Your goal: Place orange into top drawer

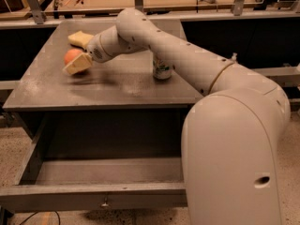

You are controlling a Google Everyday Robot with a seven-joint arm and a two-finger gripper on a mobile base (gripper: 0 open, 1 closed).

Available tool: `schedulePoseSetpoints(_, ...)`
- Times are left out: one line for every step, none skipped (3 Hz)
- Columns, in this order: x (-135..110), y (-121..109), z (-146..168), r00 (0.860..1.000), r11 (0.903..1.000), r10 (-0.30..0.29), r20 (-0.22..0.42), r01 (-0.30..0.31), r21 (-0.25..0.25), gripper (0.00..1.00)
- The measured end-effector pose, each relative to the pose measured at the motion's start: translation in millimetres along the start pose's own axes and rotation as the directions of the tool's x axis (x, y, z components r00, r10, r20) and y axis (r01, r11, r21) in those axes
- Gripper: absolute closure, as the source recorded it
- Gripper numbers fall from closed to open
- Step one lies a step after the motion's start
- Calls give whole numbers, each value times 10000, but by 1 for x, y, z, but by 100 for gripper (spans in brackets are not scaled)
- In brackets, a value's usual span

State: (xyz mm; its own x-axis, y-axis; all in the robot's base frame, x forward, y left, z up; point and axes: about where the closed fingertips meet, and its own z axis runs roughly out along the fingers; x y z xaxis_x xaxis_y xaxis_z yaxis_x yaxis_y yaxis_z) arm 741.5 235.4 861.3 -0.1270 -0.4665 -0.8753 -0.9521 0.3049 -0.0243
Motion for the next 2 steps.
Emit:
schedulePoseSetpoints(7, 8, 9, 9998, 9999, -16, -200, 13, -158, 50)
schedulePoseSetpoints(7, 12, 4, 9996, 9998, -157, -241, 155, -112, 72)
